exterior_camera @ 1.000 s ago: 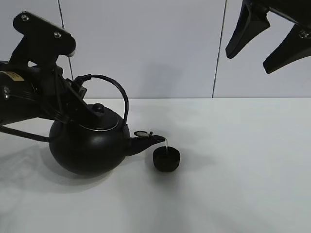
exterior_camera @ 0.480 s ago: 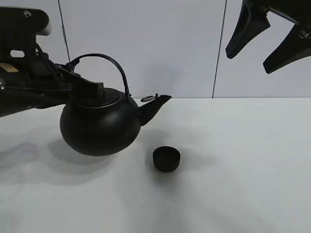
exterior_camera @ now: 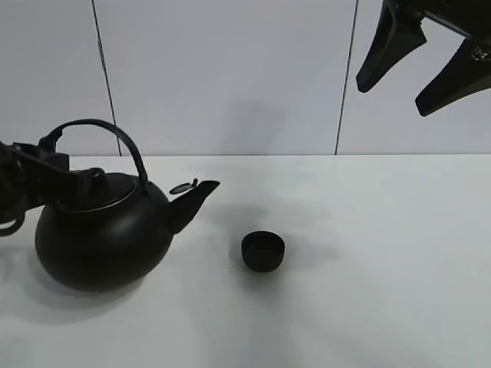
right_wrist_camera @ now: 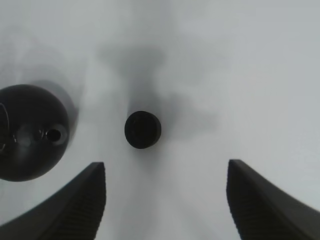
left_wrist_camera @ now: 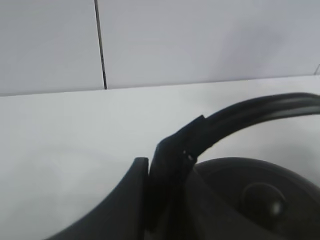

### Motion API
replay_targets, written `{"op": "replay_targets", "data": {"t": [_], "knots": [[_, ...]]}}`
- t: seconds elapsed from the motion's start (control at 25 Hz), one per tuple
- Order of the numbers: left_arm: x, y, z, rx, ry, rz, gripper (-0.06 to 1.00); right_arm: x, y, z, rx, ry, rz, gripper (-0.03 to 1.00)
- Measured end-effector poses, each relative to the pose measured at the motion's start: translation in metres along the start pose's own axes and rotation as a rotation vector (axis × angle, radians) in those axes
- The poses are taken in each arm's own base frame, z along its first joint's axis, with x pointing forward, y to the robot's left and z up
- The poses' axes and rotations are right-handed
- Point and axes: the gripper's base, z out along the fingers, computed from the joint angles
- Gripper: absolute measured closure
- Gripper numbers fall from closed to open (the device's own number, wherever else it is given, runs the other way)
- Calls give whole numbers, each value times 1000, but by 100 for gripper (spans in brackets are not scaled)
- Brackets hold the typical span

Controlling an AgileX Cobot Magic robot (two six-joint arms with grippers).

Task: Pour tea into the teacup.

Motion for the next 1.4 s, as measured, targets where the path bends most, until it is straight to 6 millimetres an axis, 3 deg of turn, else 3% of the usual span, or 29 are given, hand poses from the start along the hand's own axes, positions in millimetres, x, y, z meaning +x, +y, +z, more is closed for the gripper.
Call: {"op": "replay_targets", "data": {"t": [0.24, 0.76, 1.2, 1.4], "knots": [[10, 3, -7, 51, 34, 37, 83, 0, 0, 0, 0, 0, 0, 49], [8, 15, -5, 7, 21, 57, 83, 0, 0, 0, 0, 0, 0, 49], [8, 14, -5, 18, 21, 65, 83, 0, 0, 0, 0, 0, 0, 49], [20, 15, -1, 13, 59, 80, 83, 0, 0, 0, 0, 0, 0, 49]]}}
